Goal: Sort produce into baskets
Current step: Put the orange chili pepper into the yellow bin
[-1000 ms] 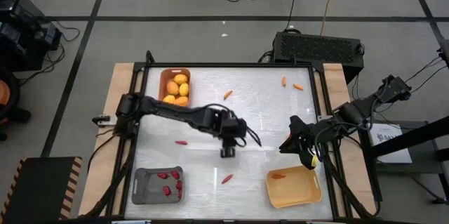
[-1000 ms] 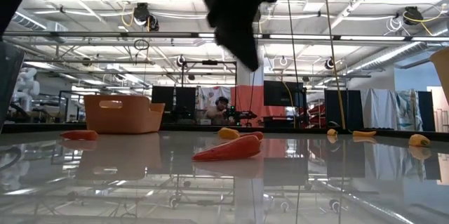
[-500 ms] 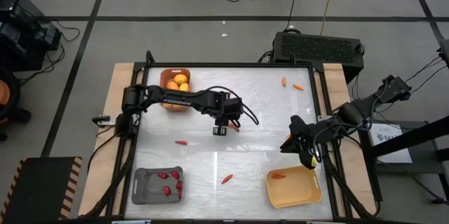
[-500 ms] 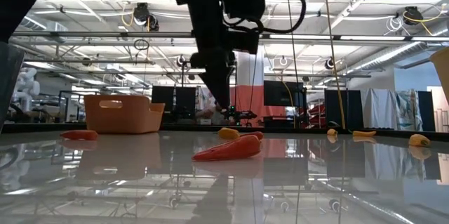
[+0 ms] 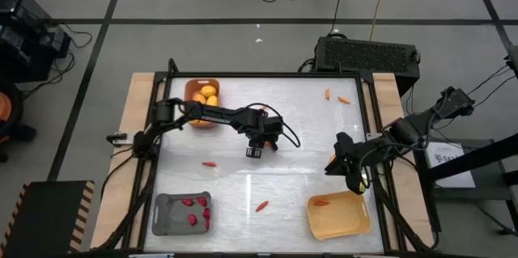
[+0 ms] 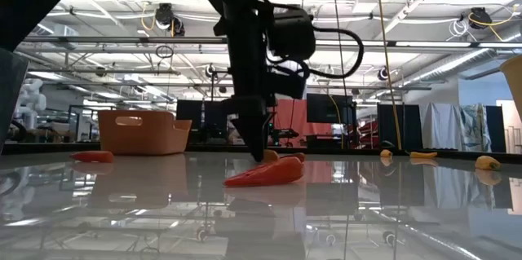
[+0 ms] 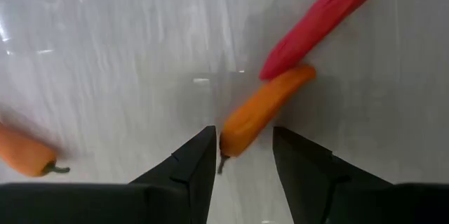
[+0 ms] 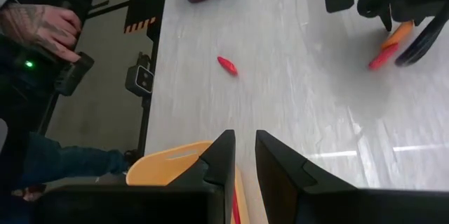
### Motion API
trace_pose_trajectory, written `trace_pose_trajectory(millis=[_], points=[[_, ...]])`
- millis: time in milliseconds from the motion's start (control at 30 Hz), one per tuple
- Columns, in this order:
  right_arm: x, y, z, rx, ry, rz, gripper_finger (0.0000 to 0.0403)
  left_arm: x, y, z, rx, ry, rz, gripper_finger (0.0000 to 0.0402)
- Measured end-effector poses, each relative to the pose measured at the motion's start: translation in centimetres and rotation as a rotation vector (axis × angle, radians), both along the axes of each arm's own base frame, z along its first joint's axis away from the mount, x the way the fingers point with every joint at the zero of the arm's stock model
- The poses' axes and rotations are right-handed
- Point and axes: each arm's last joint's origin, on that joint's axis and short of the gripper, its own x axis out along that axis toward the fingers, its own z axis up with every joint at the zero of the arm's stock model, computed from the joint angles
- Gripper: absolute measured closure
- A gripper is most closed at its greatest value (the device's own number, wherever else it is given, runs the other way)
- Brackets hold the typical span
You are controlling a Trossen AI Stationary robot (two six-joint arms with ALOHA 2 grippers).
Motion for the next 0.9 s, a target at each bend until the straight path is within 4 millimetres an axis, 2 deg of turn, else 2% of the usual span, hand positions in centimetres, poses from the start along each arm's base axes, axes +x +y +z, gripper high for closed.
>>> trace_pose_trajectory(millis=[333, 700, 800, 900], points=[[0.0, 0.0, 0.0, 0.003, 0.005, -0.005, 0.0353, 0.1, -0.1, -0.5, -0.033, 0.01, -0.03, 0.0259], [0.0, 0.0, 0.0, 0.063, 0.024, -0.057, 0.0353, 0.2, -0.5, -0.2, -0.051, 0.029, -0.035, 0.0373], [0.0, 0.0, 0.0, 0.082, 0.03, -0.074, 0.0353, 0.6, -0.8, 0.4, -0.068, 0.021, -0.002, 0.0389], [0.0, 0.0, 0.1, 0.093, 0.03, -0.083, 0.0353, 1.1, -1.5, 1.5, -0.13, -0.015, 0.058, 0.0388]])
